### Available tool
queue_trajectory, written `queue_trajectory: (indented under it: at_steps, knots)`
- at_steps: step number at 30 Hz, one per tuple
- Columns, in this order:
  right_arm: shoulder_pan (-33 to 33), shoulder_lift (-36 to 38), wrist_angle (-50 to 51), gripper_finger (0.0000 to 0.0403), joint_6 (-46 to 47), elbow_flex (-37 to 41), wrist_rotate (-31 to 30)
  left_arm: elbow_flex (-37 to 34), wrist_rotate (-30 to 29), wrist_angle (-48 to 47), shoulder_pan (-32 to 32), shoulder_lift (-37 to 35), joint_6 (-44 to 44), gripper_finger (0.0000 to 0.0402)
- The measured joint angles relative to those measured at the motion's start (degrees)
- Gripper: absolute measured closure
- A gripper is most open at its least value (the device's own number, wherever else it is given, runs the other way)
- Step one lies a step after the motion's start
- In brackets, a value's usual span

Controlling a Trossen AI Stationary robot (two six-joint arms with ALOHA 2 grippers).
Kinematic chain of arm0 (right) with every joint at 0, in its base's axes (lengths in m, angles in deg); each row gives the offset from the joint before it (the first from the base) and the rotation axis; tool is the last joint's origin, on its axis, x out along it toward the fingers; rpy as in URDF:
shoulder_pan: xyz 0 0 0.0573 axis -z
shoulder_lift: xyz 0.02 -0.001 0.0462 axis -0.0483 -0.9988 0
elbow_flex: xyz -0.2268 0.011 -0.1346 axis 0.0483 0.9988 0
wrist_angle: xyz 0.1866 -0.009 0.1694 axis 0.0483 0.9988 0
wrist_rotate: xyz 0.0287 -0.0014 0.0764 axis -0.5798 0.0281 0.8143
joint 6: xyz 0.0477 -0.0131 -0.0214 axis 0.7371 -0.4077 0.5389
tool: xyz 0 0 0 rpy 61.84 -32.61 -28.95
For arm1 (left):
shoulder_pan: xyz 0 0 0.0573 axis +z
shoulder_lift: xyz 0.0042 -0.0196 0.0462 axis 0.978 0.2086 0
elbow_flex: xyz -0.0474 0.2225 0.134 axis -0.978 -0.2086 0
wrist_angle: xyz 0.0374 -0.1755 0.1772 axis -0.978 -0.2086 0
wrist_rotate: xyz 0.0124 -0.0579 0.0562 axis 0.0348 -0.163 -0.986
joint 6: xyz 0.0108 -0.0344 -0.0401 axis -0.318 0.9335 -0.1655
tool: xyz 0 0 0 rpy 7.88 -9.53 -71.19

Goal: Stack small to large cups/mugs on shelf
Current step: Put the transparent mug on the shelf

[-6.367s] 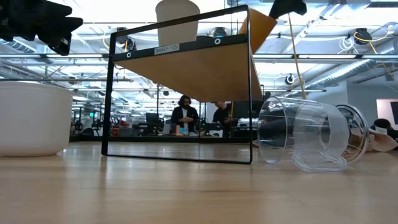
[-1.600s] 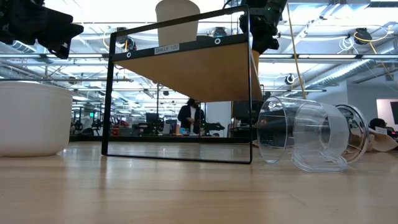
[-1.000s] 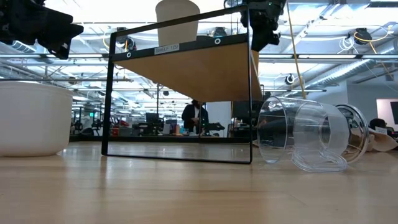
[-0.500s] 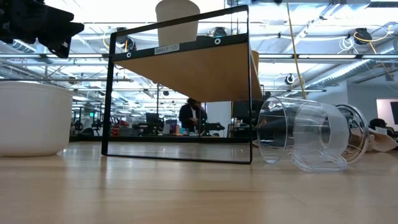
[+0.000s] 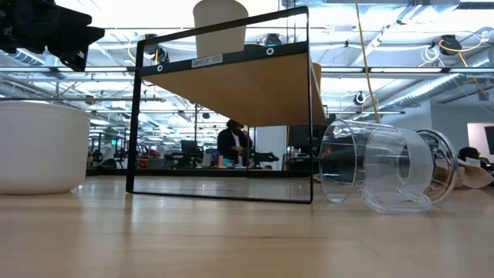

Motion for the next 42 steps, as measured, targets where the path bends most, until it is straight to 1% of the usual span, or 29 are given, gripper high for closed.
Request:
queue_trajectory:
  at_steps: [5, 11, 22, 26, 33, 37, 39, 42]
  knots:
    - [-3.8, 4.4, -6.8, 0.0330, 1.8, 9.8, -0.1, 0.0, 0.0, 0.0, 0.0, 0.0, 0.5, 0.0268]
    - [-8.2, 6.9, -13.3, 0.0330, 2.3, 18.0, -0.1, 0.0, 0.0, 0.0, 0.0, 0.0, 0.9, 0.0268]
    - [-18.5, 7.1, -29.6, 0.0330, 2.7, 31.6, 0.0, 0.0, 0.0, 0.1, 0.0, 0.0, 1.1, 0.0268]
    - [-21.9, 7.1, -39.2, 0.0330, 1.5, 37.3, 0.1, 0.0, 0.0, 0.3, 0.0, 0.0, 1.1, 0.0268]
    - [-25.0, 7.1, -55.5, 0.0330, 0.0, 49.1, 0.1, 0.0, -0.6, 0.6, 0.0, 0.0, 1.1, 0.0268]
    - [-25.9, 6.5, -63.9, 0.0327, 1.4, 55.0, 0.2, 0.0, -0.9, 0.5, 0.0, 0.0, 1.0, 0.0268]
    - [-25.9, 6.1, -68.3, 0.0319, 3.0, 57.1, 0.2, 0.0, -0.9, 0.5, 0.0, 0.0, 1.0, 0.0268]
    - [-25.9, 5.2, -71.8, 0.0293, 5.1, 58.3, 0.2, 0.0, -0.9, 0.5, 0.0, 0.0, 1.0, 0.0268]
